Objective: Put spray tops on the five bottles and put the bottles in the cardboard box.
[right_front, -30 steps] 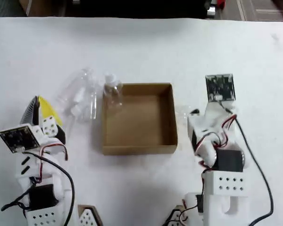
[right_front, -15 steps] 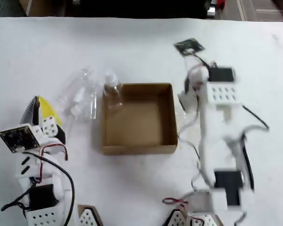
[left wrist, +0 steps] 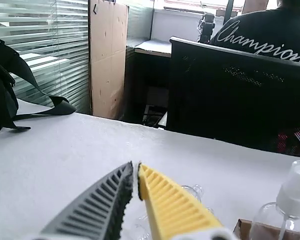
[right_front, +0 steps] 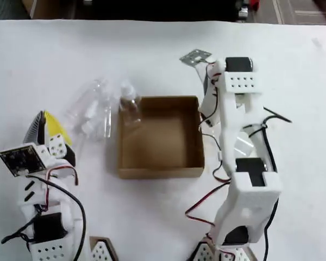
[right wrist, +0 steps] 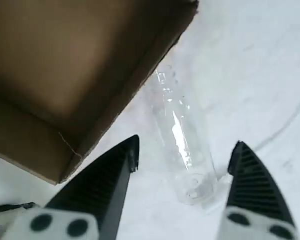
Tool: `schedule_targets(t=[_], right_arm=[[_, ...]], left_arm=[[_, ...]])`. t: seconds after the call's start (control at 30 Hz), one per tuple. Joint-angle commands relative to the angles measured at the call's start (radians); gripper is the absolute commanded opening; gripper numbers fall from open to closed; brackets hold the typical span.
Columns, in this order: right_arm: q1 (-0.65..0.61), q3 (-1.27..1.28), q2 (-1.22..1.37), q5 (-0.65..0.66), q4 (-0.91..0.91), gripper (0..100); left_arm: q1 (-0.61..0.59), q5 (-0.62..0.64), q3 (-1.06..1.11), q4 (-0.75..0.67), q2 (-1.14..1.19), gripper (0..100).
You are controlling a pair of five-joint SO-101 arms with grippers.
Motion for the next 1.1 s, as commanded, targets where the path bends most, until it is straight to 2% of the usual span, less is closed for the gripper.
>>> schedule_targets(t=[0.0,0.47,0.53,0.77,1.07], right_arm=[[-0.01,-0.018,0.019,0.051,-0.045,23.7],[-0.016,-0.017,0.117,0.054,-0.116,23.7],[-0.018,-0.015,0.114,0.084,-0.113,23.7],[-0.025,-0.023,0.183,0.1,-0.114,23.5],[0.082,-0.144,0.274,0.104,-0.107,23.5]], left_arm=[[0.01,-0.012,-0.035,0.0,-0.007,2],[0.016,-0.012,-0.035,0.0,-0.007,2],[0.036,-0.015,-0.034,0.0,-0.005,2],[0.09,-0.115,0.023,-0.074,-0.005,2],[0.085,-0.114,0.021,-0.072,-0.005,2]])
